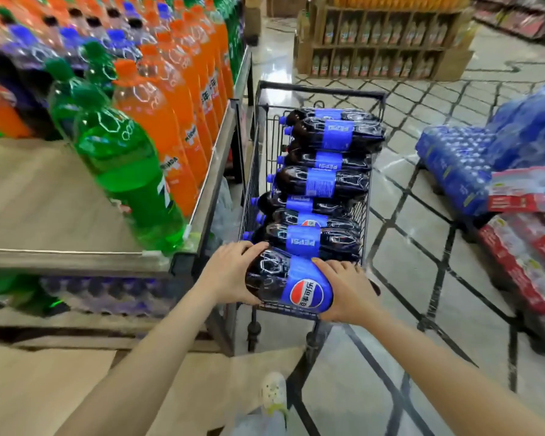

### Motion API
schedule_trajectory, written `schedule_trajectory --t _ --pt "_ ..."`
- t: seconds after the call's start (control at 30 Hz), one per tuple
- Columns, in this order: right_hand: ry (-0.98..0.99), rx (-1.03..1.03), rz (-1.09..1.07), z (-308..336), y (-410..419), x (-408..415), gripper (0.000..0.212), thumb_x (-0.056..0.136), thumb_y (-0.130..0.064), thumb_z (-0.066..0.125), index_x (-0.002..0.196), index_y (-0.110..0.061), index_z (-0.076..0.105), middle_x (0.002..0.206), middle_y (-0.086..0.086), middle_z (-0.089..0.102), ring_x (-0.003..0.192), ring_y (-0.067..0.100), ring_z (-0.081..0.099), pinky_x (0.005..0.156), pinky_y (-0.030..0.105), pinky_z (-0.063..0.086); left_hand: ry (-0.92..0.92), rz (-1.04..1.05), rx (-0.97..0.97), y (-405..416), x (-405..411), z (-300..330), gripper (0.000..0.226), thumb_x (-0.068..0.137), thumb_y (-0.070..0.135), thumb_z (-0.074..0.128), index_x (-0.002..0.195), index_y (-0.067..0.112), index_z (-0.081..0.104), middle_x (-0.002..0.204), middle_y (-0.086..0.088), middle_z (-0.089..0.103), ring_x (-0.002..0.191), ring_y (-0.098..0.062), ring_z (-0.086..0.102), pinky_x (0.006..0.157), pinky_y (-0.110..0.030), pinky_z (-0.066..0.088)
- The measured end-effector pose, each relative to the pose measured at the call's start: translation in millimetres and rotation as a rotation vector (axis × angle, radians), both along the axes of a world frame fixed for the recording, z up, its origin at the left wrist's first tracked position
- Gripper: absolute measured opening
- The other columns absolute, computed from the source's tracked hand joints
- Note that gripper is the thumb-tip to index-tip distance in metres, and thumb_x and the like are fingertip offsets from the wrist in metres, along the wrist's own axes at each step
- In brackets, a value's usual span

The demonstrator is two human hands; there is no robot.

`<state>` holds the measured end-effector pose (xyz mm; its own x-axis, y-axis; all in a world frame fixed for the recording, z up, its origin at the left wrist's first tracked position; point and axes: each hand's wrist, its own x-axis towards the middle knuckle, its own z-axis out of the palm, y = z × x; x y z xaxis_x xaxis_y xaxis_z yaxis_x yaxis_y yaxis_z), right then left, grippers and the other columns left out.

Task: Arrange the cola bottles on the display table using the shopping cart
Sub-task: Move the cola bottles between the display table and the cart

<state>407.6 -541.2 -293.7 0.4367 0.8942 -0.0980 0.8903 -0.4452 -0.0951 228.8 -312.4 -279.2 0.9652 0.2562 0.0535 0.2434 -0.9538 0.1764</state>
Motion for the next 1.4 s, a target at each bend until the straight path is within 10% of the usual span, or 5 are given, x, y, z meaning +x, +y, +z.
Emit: schedule_trajectory --t 0.5,1.4 --pt "0.111 -0.042 0.251 -6.3 4.9 -176.8 0.109 0.058 -0.062 0.07 0.149 -0.03 0.019 0.136 -0.005 0.045 0.118 0.021 0.045 0.102 0.039 0.036 -0.005 0.247 -0.069 -45.3 -223.1 -11.8 0.108 0.044 0.07 0.065 0.14 0.024 0.042 0.116 -0.001 0.06 0.098 -0.024 0.062 0.081 -0.037 0.052" --pt "-0.106 0.136 0.394 112.1 336.8 -393.6 0.111 0.054 -0.062 0.071 0.147 -0.033 0.019 0.132 -0.006 0.047 0.117 0.023 0.045 0.098 0.041 0.037 -0.218 0.384 0.111 249.9 -463.0 101.2 0.108 0.045 0.07 0.075 0.14 0.03 0.043 0.109 0.001 0.062 0.097 -0.024 0.061 0.081 -0.035 0.049"
